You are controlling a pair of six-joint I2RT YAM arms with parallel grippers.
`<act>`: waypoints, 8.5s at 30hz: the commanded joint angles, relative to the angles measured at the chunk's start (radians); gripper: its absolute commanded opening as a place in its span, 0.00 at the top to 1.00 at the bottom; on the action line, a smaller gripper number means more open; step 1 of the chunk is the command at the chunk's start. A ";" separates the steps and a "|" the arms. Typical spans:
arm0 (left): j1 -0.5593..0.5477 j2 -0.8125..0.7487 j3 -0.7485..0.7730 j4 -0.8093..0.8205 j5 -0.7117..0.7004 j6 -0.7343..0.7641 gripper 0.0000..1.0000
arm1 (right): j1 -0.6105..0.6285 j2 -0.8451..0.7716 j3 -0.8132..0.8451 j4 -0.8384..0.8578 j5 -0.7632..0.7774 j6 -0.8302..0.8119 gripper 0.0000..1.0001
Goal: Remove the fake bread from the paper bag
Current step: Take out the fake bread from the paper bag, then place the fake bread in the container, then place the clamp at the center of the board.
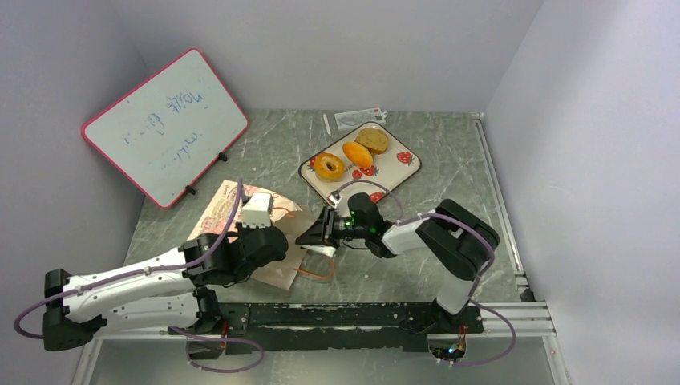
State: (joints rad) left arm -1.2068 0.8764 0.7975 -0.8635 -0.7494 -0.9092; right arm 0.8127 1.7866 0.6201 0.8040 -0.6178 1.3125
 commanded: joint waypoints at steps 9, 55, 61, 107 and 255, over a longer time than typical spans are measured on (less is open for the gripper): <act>0.003 0.035 0.076 -0.180 -0.161 -0.213 0.93 | -0.076 -0.293 -0.124 -0.135 -0.016 -0.079 1.00; 0.013 -0.009 0.217 -0.535 -0.271 -0.509 0.93 | -0.095 -0.994 0.214 -1.280 0.629 -0.257 1.00; 0.013 -0.126 0.256 -0.430 -0.267 -0.280 0.93 | -0.095 -0.979 0.274 -1.323 0.782 -0.197 1.00; 0.013 -0.580 -0.086 0.300 0.304 0.637 0.93 | -0.086 -0.633 0.214 -1.300 1.043 0.207 1.00; 1.234 0.209 0.468 0.670 1.230 -0.111 0.93 | -0.601 -0.422 0.279 -0.979 1.188 -0.803 0.69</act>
State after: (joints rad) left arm -0.0544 1.1149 1.2915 -0.3386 0.1513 -0.9928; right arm 0.2321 1.3468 0.8803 -0.2676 0.5941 0.5365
